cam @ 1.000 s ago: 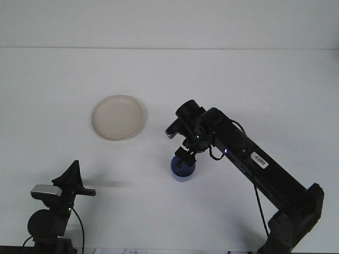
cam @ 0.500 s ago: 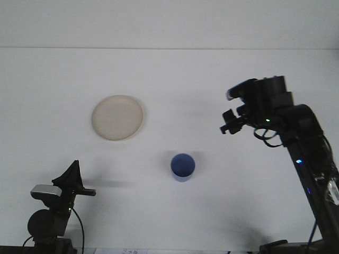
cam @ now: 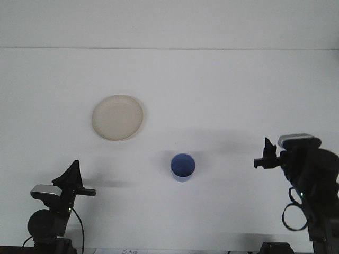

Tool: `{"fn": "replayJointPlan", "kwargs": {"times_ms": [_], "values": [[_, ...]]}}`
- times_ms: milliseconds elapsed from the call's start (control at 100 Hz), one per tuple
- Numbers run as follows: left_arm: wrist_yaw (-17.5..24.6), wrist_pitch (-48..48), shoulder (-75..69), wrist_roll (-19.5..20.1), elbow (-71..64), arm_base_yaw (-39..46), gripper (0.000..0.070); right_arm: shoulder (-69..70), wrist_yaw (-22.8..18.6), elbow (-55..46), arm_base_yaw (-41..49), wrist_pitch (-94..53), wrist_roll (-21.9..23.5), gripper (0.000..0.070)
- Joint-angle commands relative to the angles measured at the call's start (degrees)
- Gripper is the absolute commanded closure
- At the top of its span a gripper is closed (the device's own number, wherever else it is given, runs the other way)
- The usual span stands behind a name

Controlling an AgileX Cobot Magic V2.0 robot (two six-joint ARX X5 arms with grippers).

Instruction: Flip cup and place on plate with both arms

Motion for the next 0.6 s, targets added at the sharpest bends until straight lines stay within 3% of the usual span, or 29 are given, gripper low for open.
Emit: {"fn": "replayJointPlan", "kwargs": {"times_ms": [0,120,190,220,320,460,590], "values": [[0.1,0.6,0.0,0.0,-1.1,0.0,0.0688,-4.2,0.8,-3.7,0.1,1.3,2.8,0.0337],[0.1,0.6,0.0,0.0,-1.1,0.0,0.0688,-13.0,1.4,-9.7,0.1,2.3,4.1,0.0342],[0.1,0.6,0.0,0.0,-1.1,0.0,0.0688,-17.2,2.1,-12.1,0.1,2.9,4.1,0.0385],[0.1,0.7,0.0,0.0,-1.1,0.0,0.0688,-18.7,2.7,-12.8,0.1,3.0,4.1,0.0437],[0.0,2.6,0.0,-0.2,-1.1,0.0,0.0688,-22.1,3.9,-13.7,0.1,3.0,4.1,0.0700],[0.1,4.6,0.0,-0.3,0.5,0.0,0.0688,-23.1,4.1,-13.7,0.1,3.2,4.0,0.0700],[0.0,0.7,0.6,-3.6,6.0,0.0,0.0688,-22.5,3.9,-13.7,0.1,3.2,4.1,0.0700]]}}
